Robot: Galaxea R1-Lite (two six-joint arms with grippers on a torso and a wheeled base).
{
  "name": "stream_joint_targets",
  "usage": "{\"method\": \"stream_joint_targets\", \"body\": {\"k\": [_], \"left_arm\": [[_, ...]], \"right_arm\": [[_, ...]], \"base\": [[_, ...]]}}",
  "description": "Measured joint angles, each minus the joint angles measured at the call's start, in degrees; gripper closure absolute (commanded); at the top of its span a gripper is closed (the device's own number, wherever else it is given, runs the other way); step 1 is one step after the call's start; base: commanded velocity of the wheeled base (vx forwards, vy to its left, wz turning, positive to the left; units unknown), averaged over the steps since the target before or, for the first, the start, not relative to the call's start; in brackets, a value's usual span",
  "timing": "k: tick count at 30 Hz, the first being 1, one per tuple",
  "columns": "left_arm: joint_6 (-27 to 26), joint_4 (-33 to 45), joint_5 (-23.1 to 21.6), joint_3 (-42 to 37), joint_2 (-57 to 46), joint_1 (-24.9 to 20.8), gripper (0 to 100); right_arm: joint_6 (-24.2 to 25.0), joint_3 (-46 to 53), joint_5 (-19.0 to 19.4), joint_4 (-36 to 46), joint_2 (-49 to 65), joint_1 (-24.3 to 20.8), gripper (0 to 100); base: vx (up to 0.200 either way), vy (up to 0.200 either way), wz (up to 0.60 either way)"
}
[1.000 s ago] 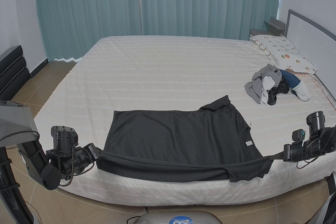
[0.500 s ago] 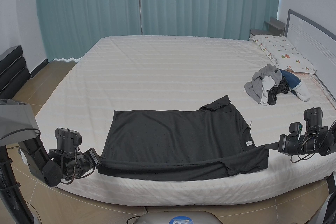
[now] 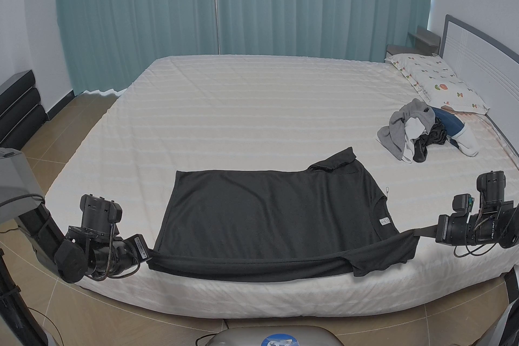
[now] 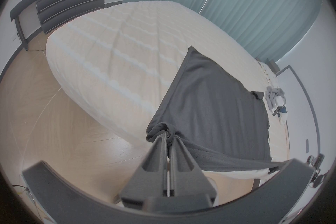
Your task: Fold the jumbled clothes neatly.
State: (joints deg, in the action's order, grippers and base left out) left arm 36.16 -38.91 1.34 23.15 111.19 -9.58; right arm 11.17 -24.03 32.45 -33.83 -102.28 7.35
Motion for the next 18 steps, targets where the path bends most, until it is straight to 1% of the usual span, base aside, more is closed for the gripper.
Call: {"method": "stream_joint_targets", "body": {"k": [3,8,11,14,15,18], "left_arm": [[1.72,-0.04,-0.23,1.87,0.22,0.52,100],[8.37,-0.57,-2.32,5.46,1.82,1.45,100],[11.61,-0.69,-3.44,8.13,3.91,1.82,100],[12.45,-0.74,-3.57,10.45,6.53,1.95,100],[12.58,-0.79,-3.57,11.36,7.56,1.97,100],[13.02,-0.79,-3.44,13.04,9.73,2.01,100]], "right_arm": [[0.24,-0.48,-0.1,-0.09,-0.12,0.0,100],[0.73,-2.12,-0.71,-0.79,-2.21,-0.18,100],[1.83,-3.62,-1.19,-2.99,-4.83,-0.38,100],[5.23,-5.05,-1.88,-6.53,-7.5,-1.1,100],[6.73,-5.63,-2.43,-8.09,-8.56,-1.54,100],[9.0,-6.9,-4.71,-10.9,-11.01,-2.69,100]], "base": [[0.0,0.0,0.0],[0.0,0.0,0.0],[0.0,0.0,0.0],[0.0,0.0,0.0],[0.0,0.0,0.0],[0.0,0.0,0.0]]}}
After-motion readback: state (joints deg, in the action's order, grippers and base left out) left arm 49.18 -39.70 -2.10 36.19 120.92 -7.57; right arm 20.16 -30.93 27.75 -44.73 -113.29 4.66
